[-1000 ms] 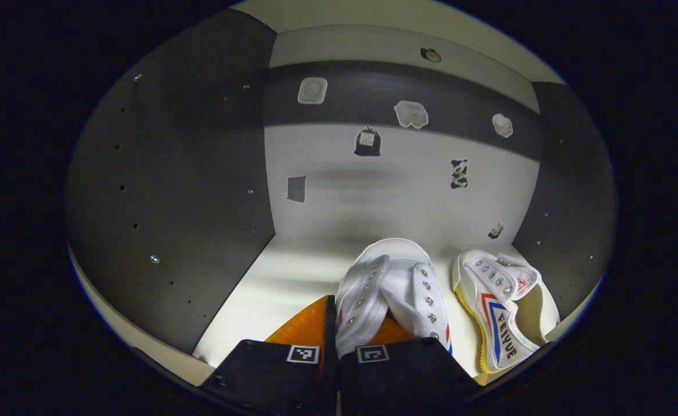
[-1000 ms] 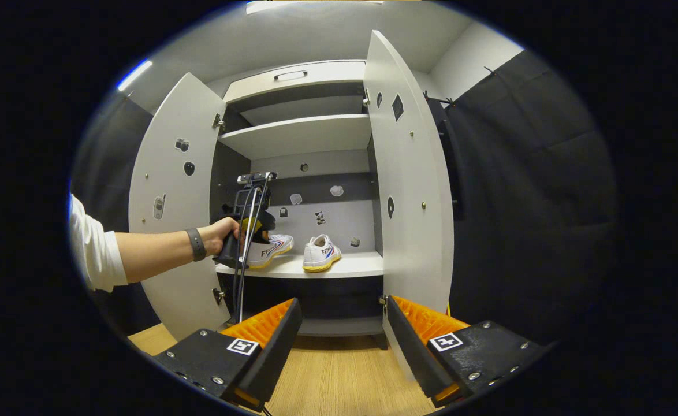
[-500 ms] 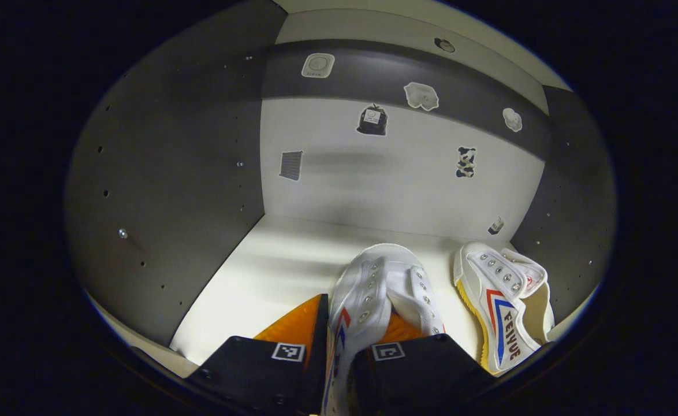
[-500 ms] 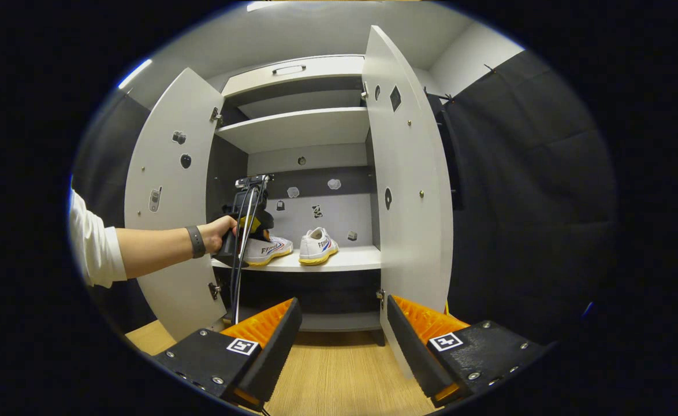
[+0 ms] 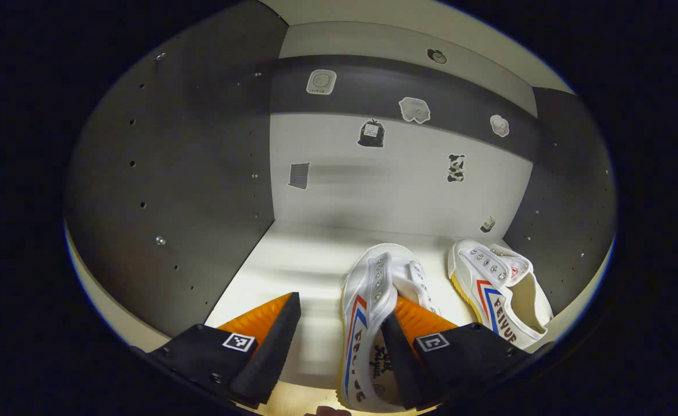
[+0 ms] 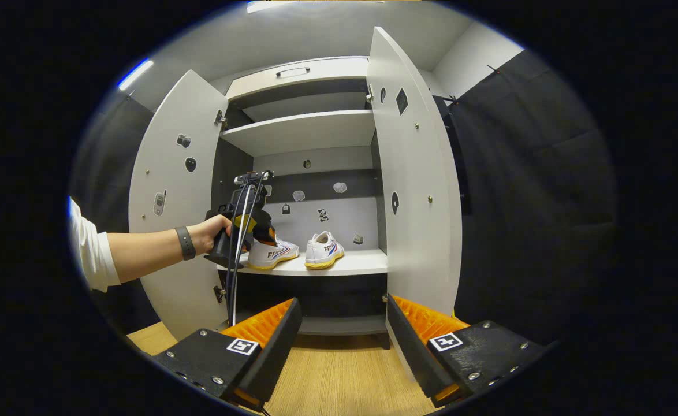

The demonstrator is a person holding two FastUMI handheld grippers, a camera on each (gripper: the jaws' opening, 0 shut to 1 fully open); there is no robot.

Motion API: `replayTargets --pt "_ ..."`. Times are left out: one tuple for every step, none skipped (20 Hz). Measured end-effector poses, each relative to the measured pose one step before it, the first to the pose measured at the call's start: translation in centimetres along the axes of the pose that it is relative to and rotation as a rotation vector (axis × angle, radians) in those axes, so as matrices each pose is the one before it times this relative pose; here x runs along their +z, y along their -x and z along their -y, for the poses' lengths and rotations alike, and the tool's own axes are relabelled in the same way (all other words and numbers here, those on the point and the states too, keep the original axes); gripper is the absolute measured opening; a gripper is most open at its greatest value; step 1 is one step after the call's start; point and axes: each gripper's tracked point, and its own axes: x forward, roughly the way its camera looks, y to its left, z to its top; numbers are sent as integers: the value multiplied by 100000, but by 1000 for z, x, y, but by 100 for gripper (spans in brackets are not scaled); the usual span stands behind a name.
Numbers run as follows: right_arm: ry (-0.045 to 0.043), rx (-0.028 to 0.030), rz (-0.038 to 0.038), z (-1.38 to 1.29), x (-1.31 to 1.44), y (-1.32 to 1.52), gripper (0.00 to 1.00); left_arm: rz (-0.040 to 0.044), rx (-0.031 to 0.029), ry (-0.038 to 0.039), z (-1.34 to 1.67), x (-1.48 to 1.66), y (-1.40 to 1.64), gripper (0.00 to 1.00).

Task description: Grab one shoe with the right hand and put it into the shoe cabinet, grab the other shoe with the left hand and put it into the shoe cabinet; then close the right door with the right hand and the left door with the left hand.

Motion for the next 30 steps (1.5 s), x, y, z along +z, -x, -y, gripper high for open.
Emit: replayTargets --pt "3 184 287 -67 82 46 92 1068 -355 634 -121 54 633 86" --pt "-77 394 274 -112 54 14 92 804 -555 114 -62 -6 645 87" --pt "-171 404 118 -130 21 65 92 1109 -160 -139 -113 35 788 87" --pt "-210 398 -64 -130 -29 67 92 1170 -1136 122 143 21 909 89" --pt "-290 431 99 -95 76 -45 92 2185 -1081 355 204 292 1101 89" --pt "-471 533 98 -135 40 -12 92 3087 -1127 225 86 590 1204 89" --pt "-483 645 24 -184 -8 17 92 3453 -1364 420 189 706 1331 89" --pt "-254 513 208 -130 145 -6 92 3620 -1757 434 282 738 1522 90" --pt "93 502 68 -109 7 15 92 3206 -1713 198 295 687 1608 90" --pt "264 644 398 -120 147 34 92 3414 -2335 -283 443 632 1705 93" --pt "267 662 614 -130 157 -45 92 4093 -2070 -585 379 574 1776 96" --pt "181 732 632 -210 241 -82 92 4384 -1090 -800 144 660 1570 97" --pt "225 459 504 -112 105 -26 92 3917 -710 -1198 8 438 1794 97" --pt "241 817 381 -149 165 -53 92 2854 -224 -1002 75 162 1630 97" --pt "175 806 320 -185 178 37 92 2359 -548 -568 128 66 1741 97" --pt "-32 657 301 -174 113 -38 92 2571 -755 -1014 80 -107 1530 97" --pt "-133 545 543 -61 90 -72 92 2223 26 -1058 -21 -106 1401 97" --pt "-29 210 648 42 163 -11 92 2528 608 -466 -265 -366 1545 97" --pt "88 -157 415 96 88 -15 92 2122 427 636 -72 -457 1528 99" --pt "21 -415 -211 169 -174 -27 92 1326 415 1039 28 -752 1617 96" --pt "-310 -42 -417 47 -114 9 92 597 422 917 -99 -933 1538 96" --pt "-530 259 -194 -80 -27 -6 92 520 -489 -129 6 -1284 1472 99" --pt "-368 210 -37 -81 -59 70 92 2 470 -1309 -75 -1338 1389 96" --pt "74 -168 -168 37 -49 -30 92 346 1830 -1928 -606 -1038 1333 99" --pt "209 -241 196 19 -4 74 92 265 2208 -1146 -580 -954 1167 96" --pt "191 -126 254 -131 21 237 92 460 1103 -88 -220 -872 1112 96" --pt "337 -213 63 -62 -47 115 92 213 1117 890 -294 -607 911 97" --pt "479 -103 -142 -85 -85 214 92 -159 693 1420 -199 -592 805 94" --pt "489 -99 165 49 45 238 92 -591 128 1215 -150 -596 611 97" --pt "47 951 1729 37 716 470 92 552 1106 549 -429 -133 551 97"
